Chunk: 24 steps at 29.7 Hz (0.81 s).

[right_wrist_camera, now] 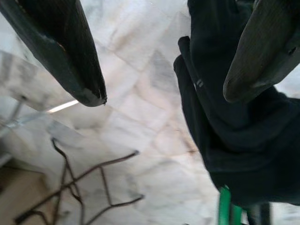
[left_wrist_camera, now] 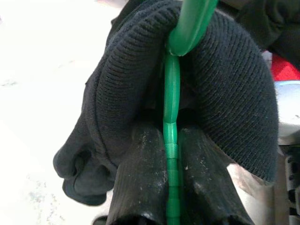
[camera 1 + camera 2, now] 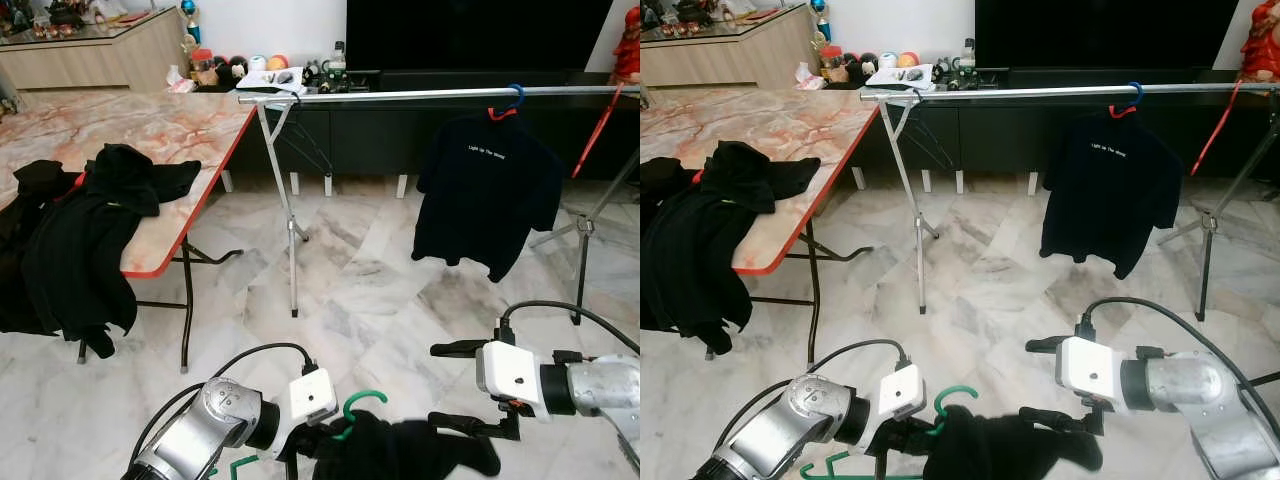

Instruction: Hang hanger

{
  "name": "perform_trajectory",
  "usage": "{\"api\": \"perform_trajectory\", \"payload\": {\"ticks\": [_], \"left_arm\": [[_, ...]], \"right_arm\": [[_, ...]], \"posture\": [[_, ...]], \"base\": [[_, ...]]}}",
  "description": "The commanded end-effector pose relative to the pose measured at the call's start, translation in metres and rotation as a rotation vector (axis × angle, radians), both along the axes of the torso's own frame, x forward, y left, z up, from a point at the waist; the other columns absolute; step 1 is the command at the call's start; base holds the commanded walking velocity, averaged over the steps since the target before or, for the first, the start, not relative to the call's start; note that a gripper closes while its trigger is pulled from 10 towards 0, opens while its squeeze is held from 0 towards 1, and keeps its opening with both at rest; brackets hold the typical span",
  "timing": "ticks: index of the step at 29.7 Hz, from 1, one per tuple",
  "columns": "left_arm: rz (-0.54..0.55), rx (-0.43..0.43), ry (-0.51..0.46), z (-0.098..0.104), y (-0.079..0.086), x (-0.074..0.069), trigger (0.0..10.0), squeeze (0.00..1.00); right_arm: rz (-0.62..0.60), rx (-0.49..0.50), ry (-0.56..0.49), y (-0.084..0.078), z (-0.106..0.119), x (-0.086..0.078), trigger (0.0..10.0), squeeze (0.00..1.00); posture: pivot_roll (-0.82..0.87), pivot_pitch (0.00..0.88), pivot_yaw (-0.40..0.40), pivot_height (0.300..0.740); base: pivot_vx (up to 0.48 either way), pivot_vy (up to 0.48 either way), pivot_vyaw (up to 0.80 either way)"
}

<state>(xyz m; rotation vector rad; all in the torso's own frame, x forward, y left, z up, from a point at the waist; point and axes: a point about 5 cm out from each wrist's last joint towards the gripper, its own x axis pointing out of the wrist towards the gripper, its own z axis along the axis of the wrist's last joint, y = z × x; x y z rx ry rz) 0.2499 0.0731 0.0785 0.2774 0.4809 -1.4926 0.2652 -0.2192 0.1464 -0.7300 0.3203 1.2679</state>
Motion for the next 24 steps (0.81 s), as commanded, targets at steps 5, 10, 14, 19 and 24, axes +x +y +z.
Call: {"api": "perform_trajectory", "payload": {"ticks": [5,10,14,19,24], "left_arm": [[-0.05,-0.018,-0.035,0.013,-0.01,0.005,10.0,0.0],[-0.061,-0.024,-0.038,0.017,-0.014,0.006,10.0,0.0],[-0.077,-0.029,-0.04,0.019,-0.018,0.006,10.0,0.0],[-0.095,-0.031,-0.038,0.019,-0.022,0.004,10.0,0.0],[-0.099,-0.028,-0.038,0.019,-0.023,0.004,10.0,0.0]], "right_arm": [[0.106,0.014,0.078,0.014,-0.02,-0.007,10.0,0.0],[0.129,0.062,0.149,0.021,-0.035,-0.012,10.0,0.0],[0.106,0.049,0.142,0.021,-0.044,-0.009,10.0,0.0],[0.114,0.083,0.177,0.023,-0.047,-0.009,10.0,0.0],[0.125,0.053,0.192,0.021,-0.054,-0.01,10.0,0.0]], "posture": [[0.04,0.029,0.06,0.74],[0.05,0.033,0.047,0.74],[0.05,0.036,0.044,0.74],[0.05,0.044,0.041,0.74],[0.05,0.049,0.037,0.74]], "base": [[0.0,0.0,0.0],[0.0,0.0,0.0],[0.0,0.0,0.0],[0.0,0.0,0.0],[0.0,0.0,0.0]]}}
